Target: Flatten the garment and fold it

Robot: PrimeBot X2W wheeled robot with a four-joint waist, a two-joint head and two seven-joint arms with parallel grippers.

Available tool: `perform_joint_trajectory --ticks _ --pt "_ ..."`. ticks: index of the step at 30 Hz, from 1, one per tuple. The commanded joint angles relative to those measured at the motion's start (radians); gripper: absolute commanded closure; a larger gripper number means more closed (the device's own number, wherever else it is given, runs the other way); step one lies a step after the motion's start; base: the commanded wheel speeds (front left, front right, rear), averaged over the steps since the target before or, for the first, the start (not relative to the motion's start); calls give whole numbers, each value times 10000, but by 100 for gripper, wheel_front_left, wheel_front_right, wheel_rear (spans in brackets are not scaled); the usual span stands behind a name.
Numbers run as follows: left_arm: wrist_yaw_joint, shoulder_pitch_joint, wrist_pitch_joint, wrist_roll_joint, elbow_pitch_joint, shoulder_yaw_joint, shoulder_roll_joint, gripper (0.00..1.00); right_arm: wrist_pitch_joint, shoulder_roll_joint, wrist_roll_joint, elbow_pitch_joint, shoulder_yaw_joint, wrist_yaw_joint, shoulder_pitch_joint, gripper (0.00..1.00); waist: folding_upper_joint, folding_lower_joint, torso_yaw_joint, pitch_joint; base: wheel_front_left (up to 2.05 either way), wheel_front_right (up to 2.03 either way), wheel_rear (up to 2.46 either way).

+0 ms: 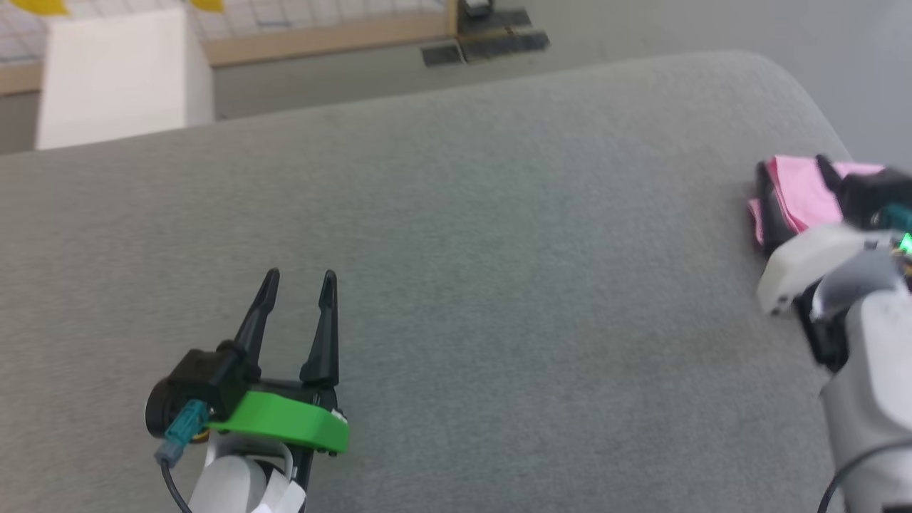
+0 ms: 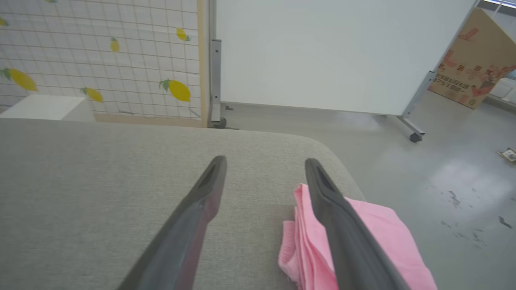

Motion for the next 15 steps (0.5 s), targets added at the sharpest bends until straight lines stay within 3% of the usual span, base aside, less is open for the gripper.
perform_joint_trajectory --ticks 1,8,15 --pt "30 141 -38 -102 64 30 -39 0 -195 159 275 -521 122 -15 549 0 -1 1 935 -940 0 0 0" --pt "28 389 -38 -202 429 -59 -127 0 -891 560 1008 -3181 249 -15 3064 0 -1 1 1767 -1559 0 0 0" --pt "19 630 -38 -80 635 -77 -147 0 -1480 1032 613 -4573 -42 -15 4732 0 -1 1 2219 -1814 0 0 0"
